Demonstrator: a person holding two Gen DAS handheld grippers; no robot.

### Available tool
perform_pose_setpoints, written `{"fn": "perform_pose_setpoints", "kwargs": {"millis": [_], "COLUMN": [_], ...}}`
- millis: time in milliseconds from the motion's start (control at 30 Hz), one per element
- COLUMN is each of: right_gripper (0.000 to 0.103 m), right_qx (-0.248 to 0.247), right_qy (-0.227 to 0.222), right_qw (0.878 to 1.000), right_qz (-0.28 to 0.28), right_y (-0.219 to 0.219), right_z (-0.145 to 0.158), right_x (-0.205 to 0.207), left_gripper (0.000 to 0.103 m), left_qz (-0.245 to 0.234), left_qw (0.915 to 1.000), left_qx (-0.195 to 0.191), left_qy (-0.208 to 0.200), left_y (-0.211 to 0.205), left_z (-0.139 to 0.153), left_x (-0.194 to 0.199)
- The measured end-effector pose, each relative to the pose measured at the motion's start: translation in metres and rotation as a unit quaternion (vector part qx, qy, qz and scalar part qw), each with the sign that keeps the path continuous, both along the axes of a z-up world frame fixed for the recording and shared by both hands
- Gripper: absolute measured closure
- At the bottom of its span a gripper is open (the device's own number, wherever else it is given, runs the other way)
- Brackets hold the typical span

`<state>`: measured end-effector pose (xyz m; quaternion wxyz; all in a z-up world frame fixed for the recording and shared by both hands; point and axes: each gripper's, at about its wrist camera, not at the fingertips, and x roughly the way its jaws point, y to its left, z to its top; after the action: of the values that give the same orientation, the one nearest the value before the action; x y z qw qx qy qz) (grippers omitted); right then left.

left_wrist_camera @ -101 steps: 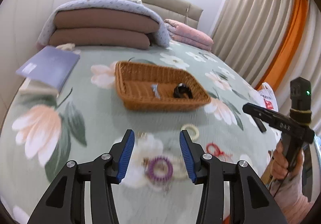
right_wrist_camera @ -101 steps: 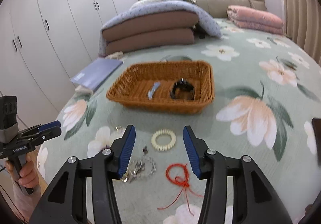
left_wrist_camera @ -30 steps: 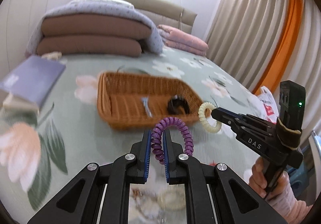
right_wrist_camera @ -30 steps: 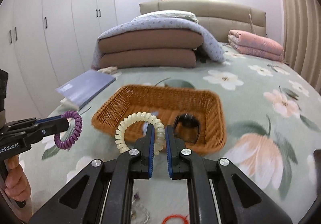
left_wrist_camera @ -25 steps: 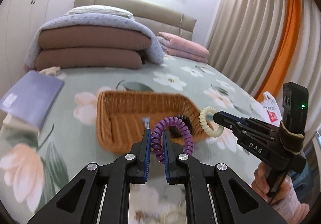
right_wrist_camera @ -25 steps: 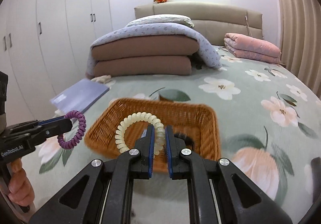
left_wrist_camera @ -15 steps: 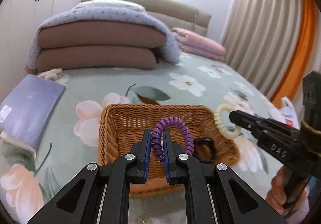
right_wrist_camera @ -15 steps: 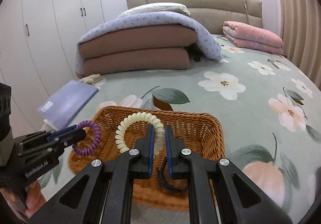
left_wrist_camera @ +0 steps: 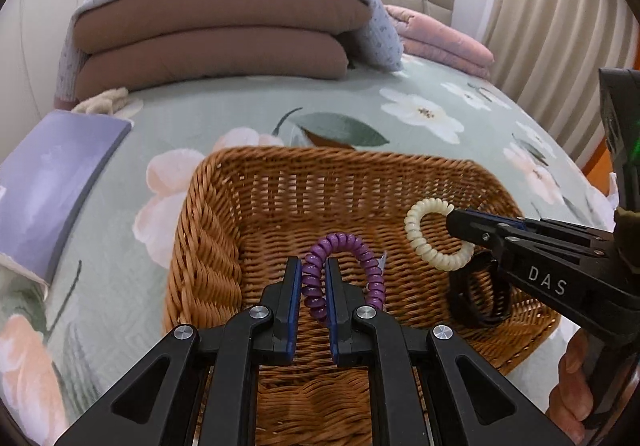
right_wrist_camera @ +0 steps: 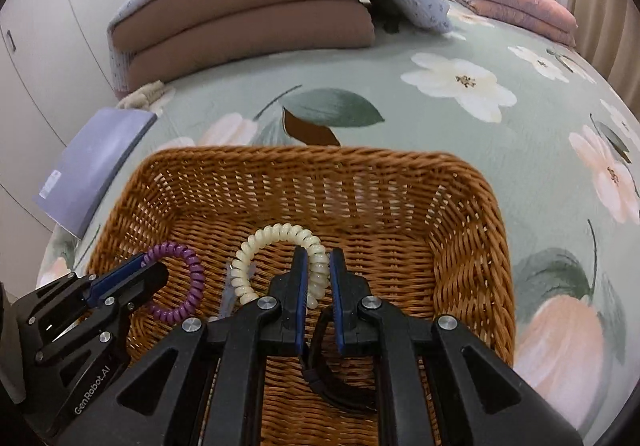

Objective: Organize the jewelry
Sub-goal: 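Carry both coil bracelets into the wicker basket and open both tools, then withdraw both tools from the basket back over the jewelry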

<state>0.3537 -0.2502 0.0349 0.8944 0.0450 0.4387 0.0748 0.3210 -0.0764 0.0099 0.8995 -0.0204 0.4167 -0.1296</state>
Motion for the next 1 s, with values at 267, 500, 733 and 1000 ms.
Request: {"fn": "perform_pose_setpoints", "kwargs": {"millis": [267, 500, 733, 1000], "right_gripper": [0.084, 0.078, 0.068, 0.062], "right_qx": [0.022, 0.041, 0.054, 0.034], "right_qy": [0.013, -0.009, -0.041, -0.068], "right_qw": [1.000, 0.999, 0.997, 0.996], "right_qz": [0.004, 0.017, 0.044, 0.055], "right_y": [-0.008, -0.019, -0.029, -0.040], "right_z": [0.002, 0.019, 0.032, 0.030], "right_x": [-0.005, -0.042, -0.117, -0.208], "left_gripper": [0.089, 0.054, 0.053, 0.053], "left_qz": [-0.012, -0.028, -0.048, -0.052], "left_qw": [0.9998, 0.9993, 0.9967, 0.9937], "left_qx": [0.010, -0.004, -0.029, -0.047], "left_qy": [0.013, -0.023, -0.059, -0.087], "left_y": [-0.003, 0.002, 0.022, 0.058], "left_z": [-0.006, 0.020, 0.052, 0.068], "left_x": [-0.002, -0.028, -0.084, -0.163]}}
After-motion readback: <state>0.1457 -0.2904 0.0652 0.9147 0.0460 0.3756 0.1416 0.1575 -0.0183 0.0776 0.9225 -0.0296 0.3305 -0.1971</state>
